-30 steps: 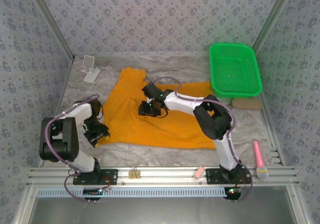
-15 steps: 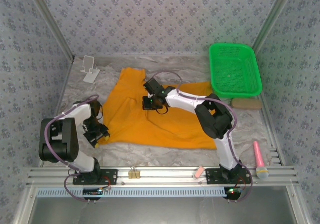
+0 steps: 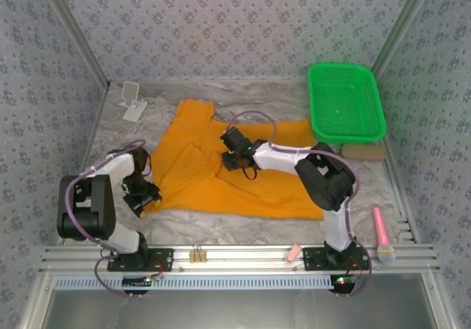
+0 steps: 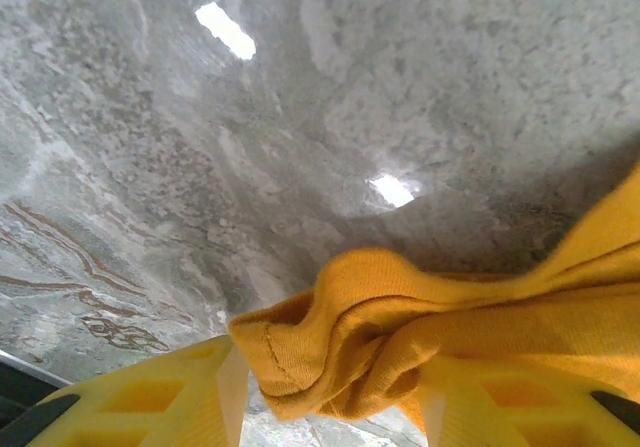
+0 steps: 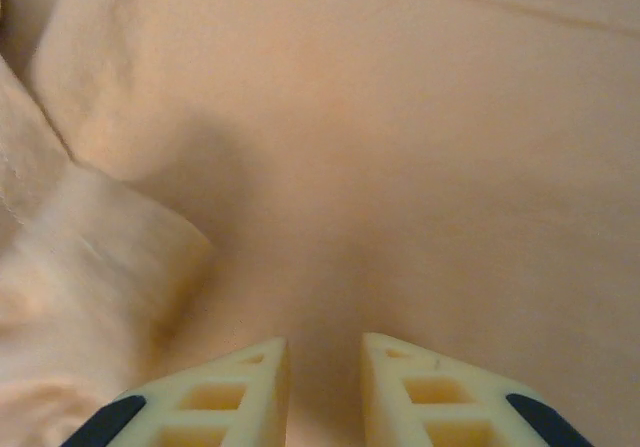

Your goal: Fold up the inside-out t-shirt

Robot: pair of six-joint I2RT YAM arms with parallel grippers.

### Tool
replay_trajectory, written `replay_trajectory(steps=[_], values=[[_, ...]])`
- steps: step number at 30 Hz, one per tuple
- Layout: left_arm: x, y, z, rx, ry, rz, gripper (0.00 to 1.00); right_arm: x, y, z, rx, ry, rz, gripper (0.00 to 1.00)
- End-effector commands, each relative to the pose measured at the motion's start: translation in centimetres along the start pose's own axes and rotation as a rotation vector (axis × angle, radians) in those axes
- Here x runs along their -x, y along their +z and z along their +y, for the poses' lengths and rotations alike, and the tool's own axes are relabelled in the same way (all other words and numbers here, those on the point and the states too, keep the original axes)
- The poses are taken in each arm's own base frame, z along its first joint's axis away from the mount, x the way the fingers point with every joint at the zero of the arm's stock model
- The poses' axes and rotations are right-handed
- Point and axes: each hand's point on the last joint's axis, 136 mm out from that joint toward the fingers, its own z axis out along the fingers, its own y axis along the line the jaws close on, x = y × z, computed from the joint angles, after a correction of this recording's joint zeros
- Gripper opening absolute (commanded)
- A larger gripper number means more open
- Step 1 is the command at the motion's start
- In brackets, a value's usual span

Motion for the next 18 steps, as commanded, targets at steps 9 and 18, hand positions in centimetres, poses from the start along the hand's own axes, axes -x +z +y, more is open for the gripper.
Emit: replay_trajectory(steps=[9,18], values=[[0.7,-7.4,-0.3,0.023,0.114,-0.234,0.5,-2.0,-7.8,-1.0,0.078,0.031,0.026,0.36],[-3.3,-7.1,-9.8,-0.096,0.452,-0.291,0.51,-10.7,-15.5,-11.6,-0.231,0.368,-0.023,0.5]])
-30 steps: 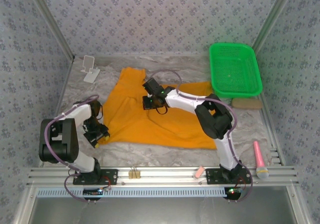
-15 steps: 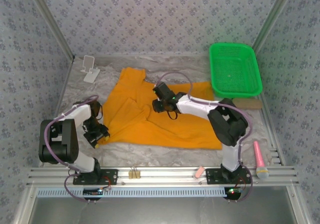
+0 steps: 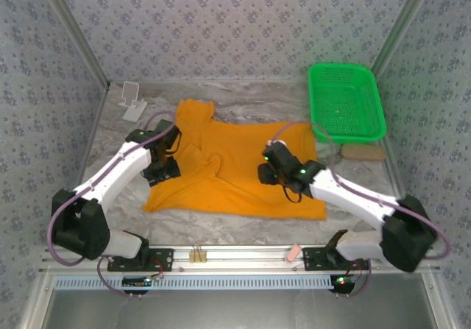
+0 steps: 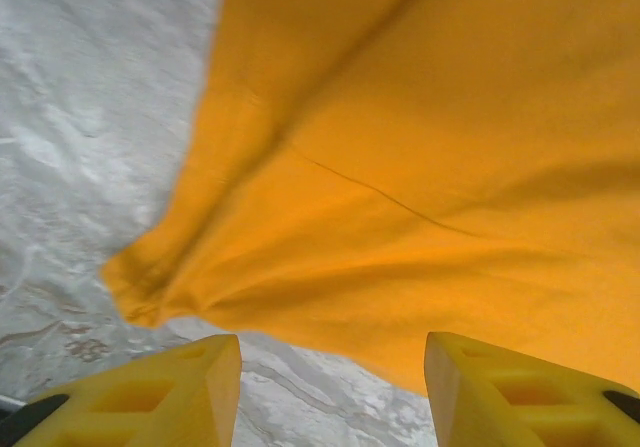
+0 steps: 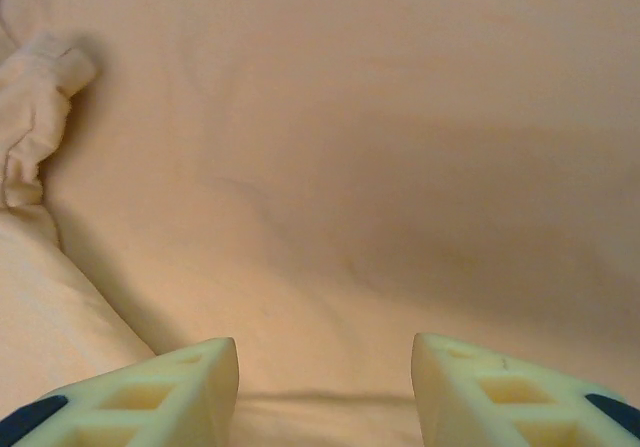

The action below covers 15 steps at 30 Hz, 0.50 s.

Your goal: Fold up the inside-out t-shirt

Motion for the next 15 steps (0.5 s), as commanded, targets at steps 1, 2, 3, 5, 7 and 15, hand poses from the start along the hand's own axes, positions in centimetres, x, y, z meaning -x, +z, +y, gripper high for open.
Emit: replay_trajectory(steps=[1,2,3,5,7,15], values=[[-2.0,3.7,-1.1,-0.004,0.035,0.089,0.5,-4.5,-0.6,-5.2,-0.139,0.282,0.107,0.5],[-2.5,4.9,-0.6,0.02,0.026,0.102,0.49,-6.0,-0.4,-5.6,-0.118,0.341,0.155,0.5],[-3.0,5.8,0.1,0.049,0.02,0.115,0.48,-7.5,-0.2,-5.8,-0.098,0.367,0.204,0.5],[-3.8,6.9,1.9,0.125,0.016,0.13,0.47,-9.7,0.2,-6.9,-0.082,0.491,0.249,0.51],[-4.4,7.4,3.9,0.198,-0.002,0.145,0.47,-10.9,0.5,-7.9,-0.08,0.574,0.242,0.49],[-6.5,8.6,9.4,0.252,-0.25,0.257,0.48,-14.7,-0.3,-13.9,-0.361,0.714,0.269,0.4]])
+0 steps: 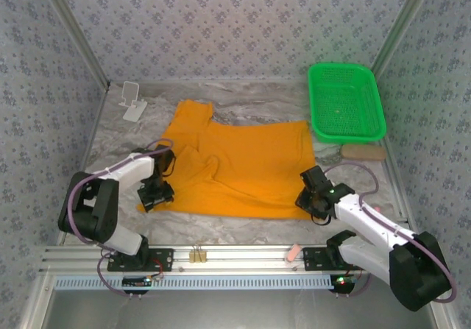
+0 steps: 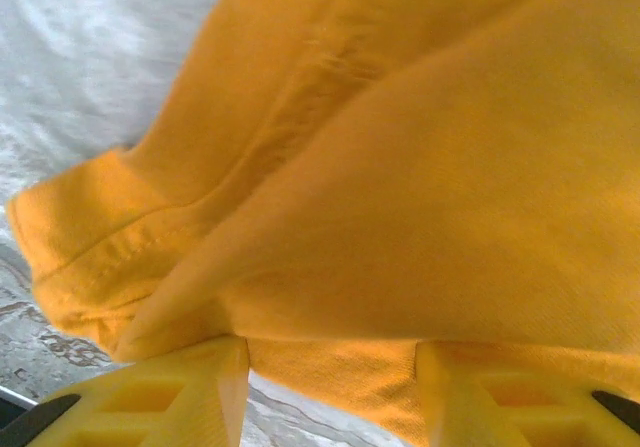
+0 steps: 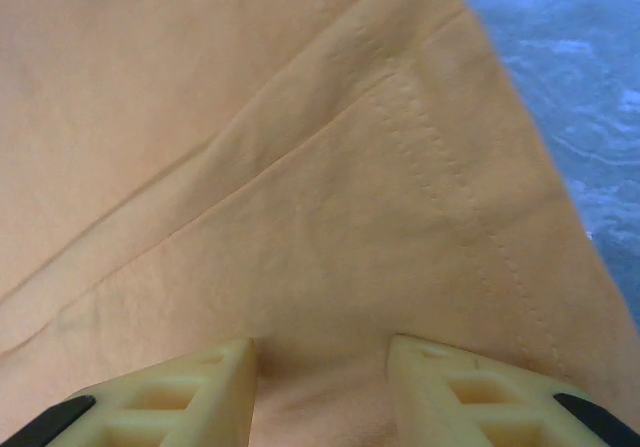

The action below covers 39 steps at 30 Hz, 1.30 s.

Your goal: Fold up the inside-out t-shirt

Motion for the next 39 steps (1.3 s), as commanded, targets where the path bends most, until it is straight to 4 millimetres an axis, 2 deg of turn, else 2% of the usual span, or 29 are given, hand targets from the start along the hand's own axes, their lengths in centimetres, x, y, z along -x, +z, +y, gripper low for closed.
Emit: replay_trajectory(steps=[1,3,9,13,15,16,18,20,22,23,24,26,29,32,35,36,39], values=[[-1.2,1.4,3.4,0.069,-0.11,0.05,0.48,0.1,-0.1,-3.6,-0.146,0.09,-0.021,0.4],[-1.5,1.6,4.4,0.072,-0.171,0.068,0.48,0.5,-0.1,-4.1,-0.167,0.086,-0.036,0.39],[-1.7,1.2,5.7,0.025,-0.342,0.132,0.47,0.7,-0.2,-4.0,-0.186,0.064,-0.021,0.39],[-0.6,-1.2,6.9,0.048,-0.369,0.074,0.48,2.0,-2.0,-3.5,-0.203,0.029,-0.056,0.42],[0.5,-3.7,7.3,0.024,-0.379,0.005,0.48,3.8,-3.6,-2.4,-0.199,-0.02,-0.114,0.45],[1.6,-5.5,6.4,-0.056,-0.354,-0.062,0.49,5.4,-4.9,-1.7,-0.205,-0.055,-0.172,0.47],[4.2,-9.8,3.9,-0.255,-0.279,-0.218,0.6,8.8,-7.3,0.2,-0.199,-0.137,-0.295,0.5],[6.3,-15.3,0.6,-0.472,-0.155,-0.395,0.79,12.1,-9.4,3.8,-0.127,-0.233,-0.413,0.51],[7.7,-19.7,-2.1,-0.603,-0.045,-0.541,0.95,14.7,-10.6,8.0,-0.032,-0.39,-0.496,0.54],[8.4,-21.7,-3.7,-0.647,0.028,-0.598,1.0,15.7,-10.9,10.4,0.02,-0.498,-0.521,0.55],[9.0,-22.9,-4.7,-0.661,0.07,-0.62,1.0,16.6,-11.1,12.3,0.05,-0.578,-0.546,0.56],[10.4,-24.7,-7.2,-0.644,0.174,-0.634,1.0,18.7,-10.9,14.6,0.015,-0.702,-0.56,0.58],[12.2,-24.8,-11.5,-0.596,0.354,-0.581,1.0,21.9,-10.0,17.2,-0.01,-0.824,-0.52,0.59],[15.4,-23.4,-14.2,-0.493,0.445,-0.563,1.0,24.6,-8.0,18.3,0.006,-0.893,-0.392,0.59],[19.4,-21.5,-15.9,-0.369,0.519,-0.586,1.0,25.8,-4.9,18.0,-0.014,-1.008,-0.238,0.58],[20.9,-20.9,-16.1,-0.333,0.507,-0.589,1.0,26.3,-4.4,18.0,-0.035,-1.033,-0.218,0.58],[24.8,-19.0,-17.5,-0.335,0.461,-0.56,0.98,27.8,-2.0,17.3,-0.085,-1.079,-0.159,0.58]])
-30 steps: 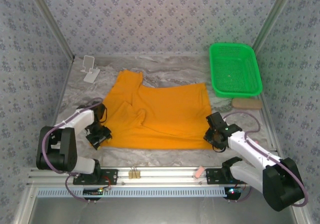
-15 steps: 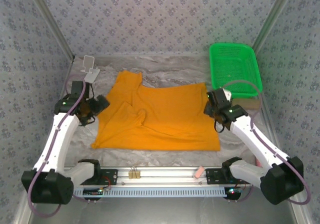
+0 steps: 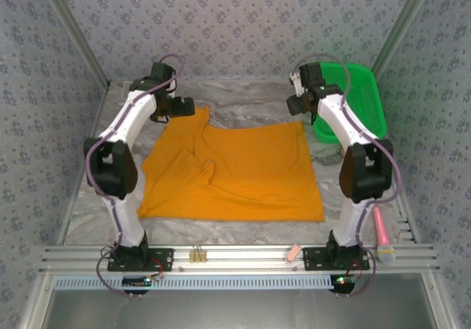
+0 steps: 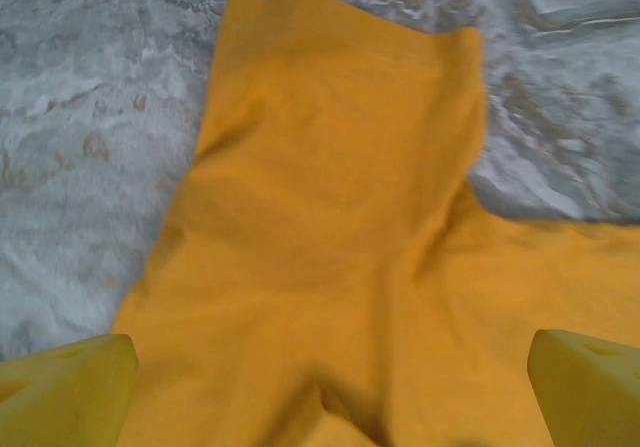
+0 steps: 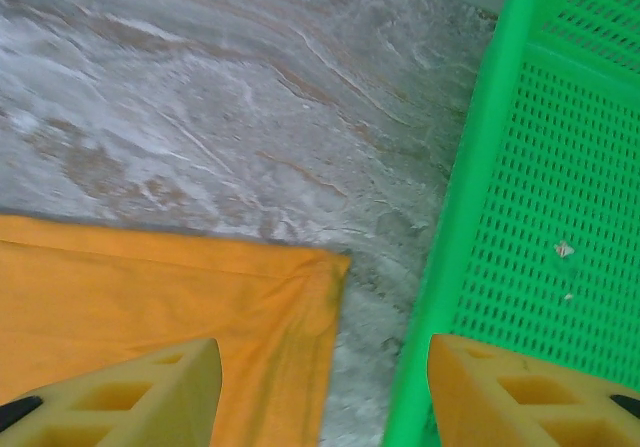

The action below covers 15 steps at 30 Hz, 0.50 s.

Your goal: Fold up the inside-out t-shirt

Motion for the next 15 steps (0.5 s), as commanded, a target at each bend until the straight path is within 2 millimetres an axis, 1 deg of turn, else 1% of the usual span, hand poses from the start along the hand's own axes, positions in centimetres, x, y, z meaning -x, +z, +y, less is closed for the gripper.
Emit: replay_trajectory(steps=[1,3,5,7,9,10,11,13,15], values=[[3.3,1.5,2.8,0.043,-0.002,-0.021,0.97,-3.0,2.2,0.4,0.067,-0.16,0.168,0.57],[4.5,3.8,3.8,0.017,-0.064,-0.009,0.9,-3.0,3.4,-0.5,0.064,-0.167,0.192,0.56],[5.4,6.0,4.5,-0.019,-0.107,0.002,0.84,-3.2,4.6,-1.1,0.063,-0.181,0.216,0.55],[6.1,7.7,4.2,-0.054,-0.103,0.009,0.79,-3.7,5.6,-1.6,0.053,-0.209,0.246,0.55],[6.3,9.4,3.4,-0.097,-0.084,0.033,0.75,-4.5,6.5,-1.9,0.052,-0.25,0.284,0.56],[6.4,10.0,3.1,-0.116,-0.082,0.046,0.71,-5.1,6.8,-1.8,0.071,-0.288,0.307,0.56],[6.4,10.7,3.0,-0.125,-0.082,0.059,0.69,-5.7,7.2,-1.6,0.095,-0.326,0.327,0.56],[6.3,11.8,3.1,-0.125,-0.091,0.073,0.69,-6.3,7.8,-1.1,0.13,-0.366,0.342,0.57],[6.2,12.6,2.8,-0.162,-0.105,0.083,0.71,-6.4,8.3,-0.4,0.175,-0.39,0.338,0.58]])
